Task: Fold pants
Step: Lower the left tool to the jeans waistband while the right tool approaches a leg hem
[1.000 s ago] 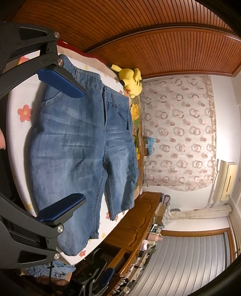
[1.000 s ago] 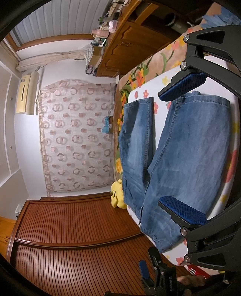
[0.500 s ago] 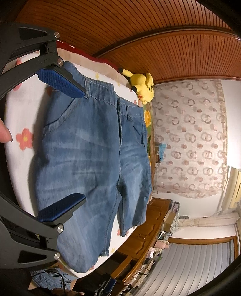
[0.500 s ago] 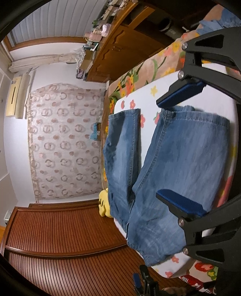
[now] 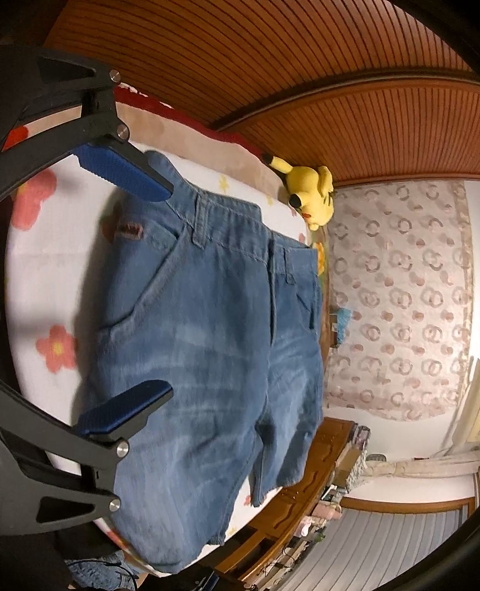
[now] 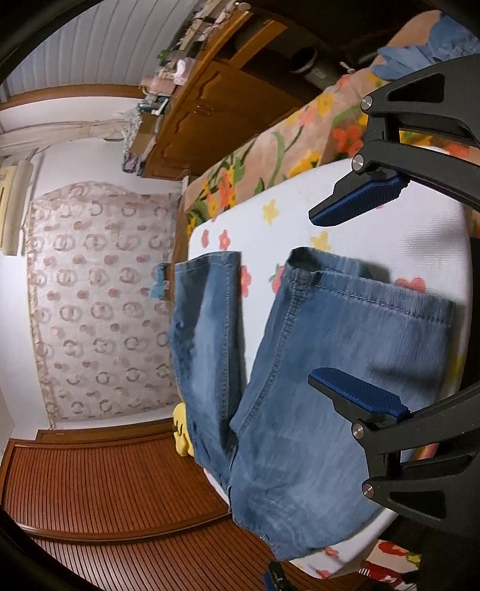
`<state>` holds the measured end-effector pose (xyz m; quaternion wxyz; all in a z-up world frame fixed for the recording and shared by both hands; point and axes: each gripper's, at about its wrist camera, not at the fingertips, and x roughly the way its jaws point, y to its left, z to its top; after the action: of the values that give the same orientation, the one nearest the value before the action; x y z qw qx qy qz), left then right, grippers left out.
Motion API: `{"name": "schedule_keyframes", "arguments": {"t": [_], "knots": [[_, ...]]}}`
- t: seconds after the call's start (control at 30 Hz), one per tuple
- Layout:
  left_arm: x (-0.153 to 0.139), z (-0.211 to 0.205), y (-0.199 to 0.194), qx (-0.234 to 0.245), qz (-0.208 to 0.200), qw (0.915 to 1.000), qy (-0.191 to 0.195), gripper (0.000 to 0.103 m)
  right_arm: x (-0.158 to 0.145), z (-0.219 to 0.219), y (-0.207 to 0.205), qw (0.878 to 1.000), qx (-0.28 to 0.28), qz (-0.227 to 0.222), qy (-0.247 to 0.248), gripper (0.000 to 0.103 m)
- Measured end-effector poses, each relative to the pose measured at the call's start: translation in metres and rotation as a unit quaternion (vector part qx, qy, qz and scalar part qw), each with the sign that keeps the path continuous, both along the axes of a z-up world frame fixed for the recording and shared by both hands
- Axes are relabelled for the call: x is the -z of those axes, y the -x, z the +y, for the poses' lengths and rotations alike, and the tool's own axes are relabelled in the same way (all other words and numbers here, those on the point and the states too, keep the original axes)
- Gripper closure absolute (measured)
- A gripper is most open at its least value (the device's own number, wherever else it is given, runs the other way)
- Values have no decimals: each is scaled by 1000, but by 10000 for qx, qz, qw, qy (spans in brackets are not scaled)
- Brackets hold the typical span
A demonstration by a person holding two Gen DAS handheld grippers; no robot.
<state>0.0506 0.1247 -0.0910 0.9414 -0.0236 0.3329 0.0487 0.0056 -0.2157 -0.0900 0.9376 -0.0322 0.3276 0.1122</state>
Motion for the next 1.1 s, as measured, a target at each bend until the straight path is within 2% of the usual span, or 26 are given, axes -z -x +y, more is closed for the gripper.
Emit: {"name": "schedule_keyframes", "arguments": {"t": [0.2, 0.37, 0.5, 0.97, 1.1], "knots": [[9, 27, 0, -156, 144, 9997, 139, 23, -2, -1, -5, 9998, -45, 164, -55, 23], [17, 50, 1, -249, 244, 9989, 323, 40, -5, -8, -4, 9996, -107, 228, -95, 23], [24, 64, 0, -406, 325, 9982, 303, 51, -4, -14, -10, 9993, -150, 289, -163, 23], [44, 87, -10, -712, 569, 9952, 370, 58, -2, -19, -12, 9980, -324, 485, -261, 25], [46, 86, -11, -634, 572, 9954, 426, 73, -2, -21, -11, 9977, -340, 525, -260, 25]]}}
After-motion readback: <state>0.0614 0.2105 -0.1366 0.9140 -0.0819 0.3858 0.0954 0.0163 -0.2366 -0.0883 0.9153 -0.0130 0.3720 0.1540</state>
